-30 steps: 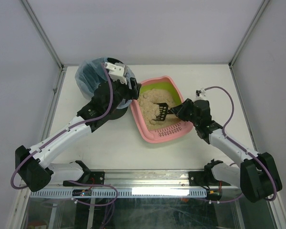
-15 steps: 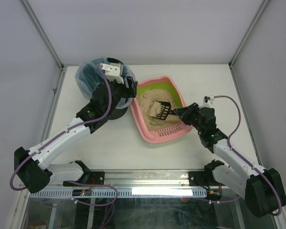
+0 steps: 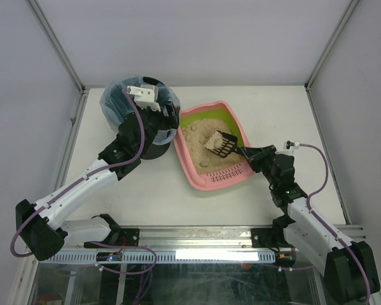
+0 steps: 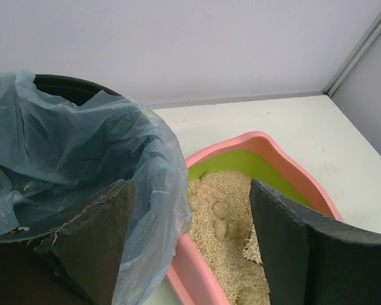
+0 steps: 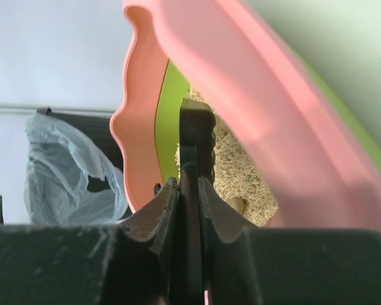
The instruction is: Clean the litter box
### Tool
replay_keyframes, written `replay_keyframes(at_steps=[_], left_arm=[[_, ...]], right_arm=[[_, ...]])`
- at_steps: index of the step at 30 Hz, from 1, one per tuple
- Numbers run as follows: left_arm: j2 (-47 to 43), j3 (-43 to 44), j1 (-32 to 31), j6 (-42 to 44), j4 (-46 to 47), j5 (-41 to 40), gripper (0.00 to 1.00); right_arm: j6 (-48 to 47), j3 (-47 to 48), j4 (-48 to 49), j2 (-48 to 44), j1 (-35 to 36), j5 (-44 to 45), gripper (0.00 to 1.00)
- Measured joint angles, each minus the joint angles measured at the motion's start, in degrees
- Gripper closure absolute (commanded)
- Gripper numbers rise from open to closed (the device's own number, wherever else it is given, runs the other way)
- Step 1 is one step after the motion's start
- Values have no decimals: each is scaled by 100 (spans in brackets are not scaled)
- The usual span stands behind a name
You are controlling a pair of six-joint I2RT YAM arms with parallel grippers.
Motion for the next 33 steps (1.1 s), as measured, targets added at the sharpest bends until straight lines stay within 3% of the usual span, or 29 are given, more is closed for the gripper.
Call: replay_keyframes(at_steps=[10, 33], left_arm=[[-114, 0, 0, 59, 2, -68, 24], [-111, 0, 37, 4, -46, 79, 25]], right_arm=[[767, -431, 1080, 345, -538, -741, 100], [894, -603, 1628, 229, -966, -1626, 100]])
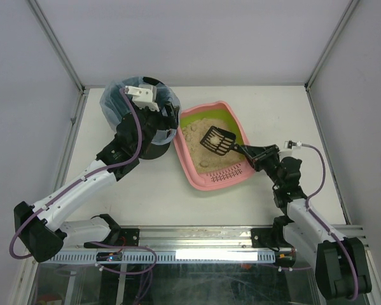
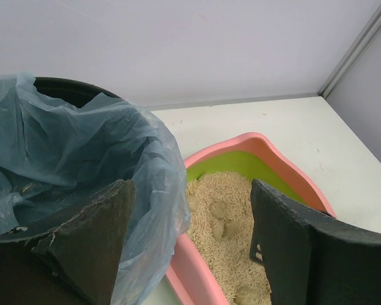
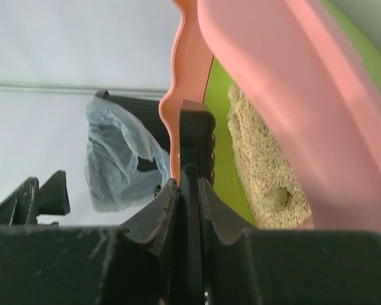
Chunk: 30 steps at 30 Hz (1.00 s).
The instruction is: Clean the litter box
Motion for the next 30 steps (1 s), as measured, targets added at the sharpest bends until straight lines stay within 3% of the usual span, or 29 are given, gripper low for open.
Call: replay_keyframes(at_steps=[10, 21, 30], left_arm=[[0, 0, 74, -98, -2, -273, 23], [4, 0, 160, -90, -9, -455, 22], [-37, 61, 791, -146, -271, -444, 22]], right_arm=[[55, 105, -15, 55, 33, -223, 100], [20, 284, -297, 37, -667, -597, 100], [-42, 1200, -966, 205, -501, -518, 100]])
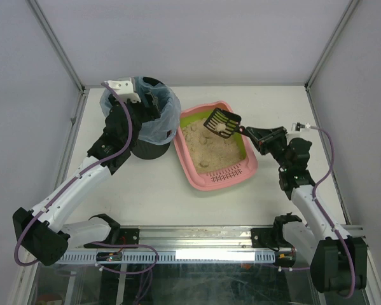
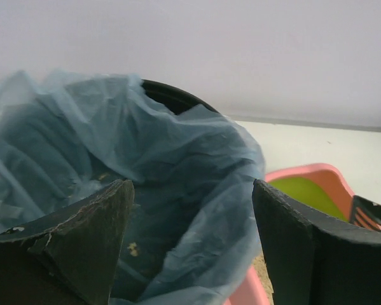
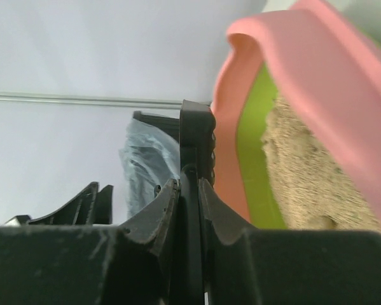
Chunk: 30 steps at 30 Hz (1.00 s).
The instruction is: Clean the litter box
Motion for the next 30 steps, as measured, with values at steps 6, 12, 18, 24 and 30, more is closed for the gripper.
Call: replay_keyframes(at_steps=[6, 12, 18, 24, 30], left_arm=[[-103, 197, 691, -280, -278, 13, 21], [-557, 195, 1010, -343, -343, -90, 20], [-782, 129, 1027, -350, -157, -203, 19], [-785, -70, 1045, -389, -144, -201, 19], [-870, -203, 1047, -387, -22, -212, 19]], right_arm=[[-192, 1543, -483, 756, 654, 343, 100], [-579, 3119, -758, 1665, 1274, 647, 100], [-1320, 4774, -1047, 3073, 1904, 754, 100], [-2708, 6006, -1325, 4037, 2326, 592, 100], [-4474, 7042, -1598, 4544, 2664, 210, 100]])
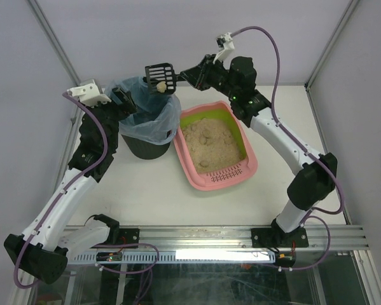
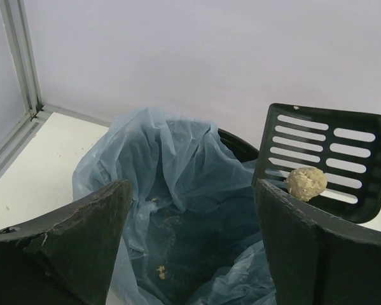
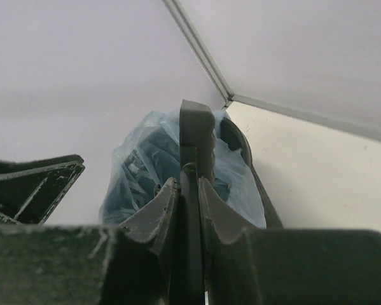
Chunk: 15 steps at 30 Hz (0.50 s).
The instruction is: Clean the litter box
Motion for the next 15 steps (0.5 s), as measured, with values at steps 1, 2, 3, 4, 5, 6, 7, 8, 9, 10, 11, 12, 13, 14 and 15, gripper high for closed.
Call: replay_keyframes(at_steps=[1, 2, 3, 4, 5, 6, 7, 8, 9, 10, 11, 12, 13, 14, 15], left_arm=[[-13, -7, 0, 2, 7, -4, 19], [-24, -9, 0, 2, 17, -17, 19], [-33, -13, 0, 2, 35, -33, 19], [-39, -17, 0, 0, 55, -44, 19], [-46, -20, 11, 2, 70, -46, 19], [-50, -20, 33, 2, 81, -44, 19], [-52, -20, 37, 0, 87, -46, 19], [-55, -20, 39, 2, 90, -48, 19], [-57, -22, 39, 2, 96, -46, 19], [-59, -26, 39, 2, 105, -46, 19], [-61, -31, 39, 0, 116, -44, 19], [-61, -31, 39, 2, 118, -44, 19], [-61, -31, 39, 2, 120, -42, 19], [-61, -31, 39, 2, 120, -42, 19], [-66, -33, 42, 2, 122, -42, 19]], right_arm=[[-275, 127, -52, 46, 61, -42, 100], [-549, 269, -120, 92, 127, -74, 100], [-822, 422, -199, 144, 203, -94, 100], [-1056, 564, -275, 192, 267, -98, 100], [-1292, 719, -350, 258, 337, -96, 100], [-1495, 855, -407, 315, 396, -94, 100], [-1676, 966, -459, 365, 455, -83, 100], [-1858, 1069, -535, 411, 518, -61, 100], [-2013, 1152, -599, 455, 566, -46, 100], [-2138, 1220, -654, 487, 603, -28, 100], [-2264, 1296, -697, 538, 643, -9, 100], [-2345, 1344, -728, 570, 669, 4, 100], [-2437, 1412, -778, 614, 695, 42, 100], [-2496, 1456, -813, 645, 708, 79, 100], [-2538, 1491, -835, 673, 717, 125, 100]])
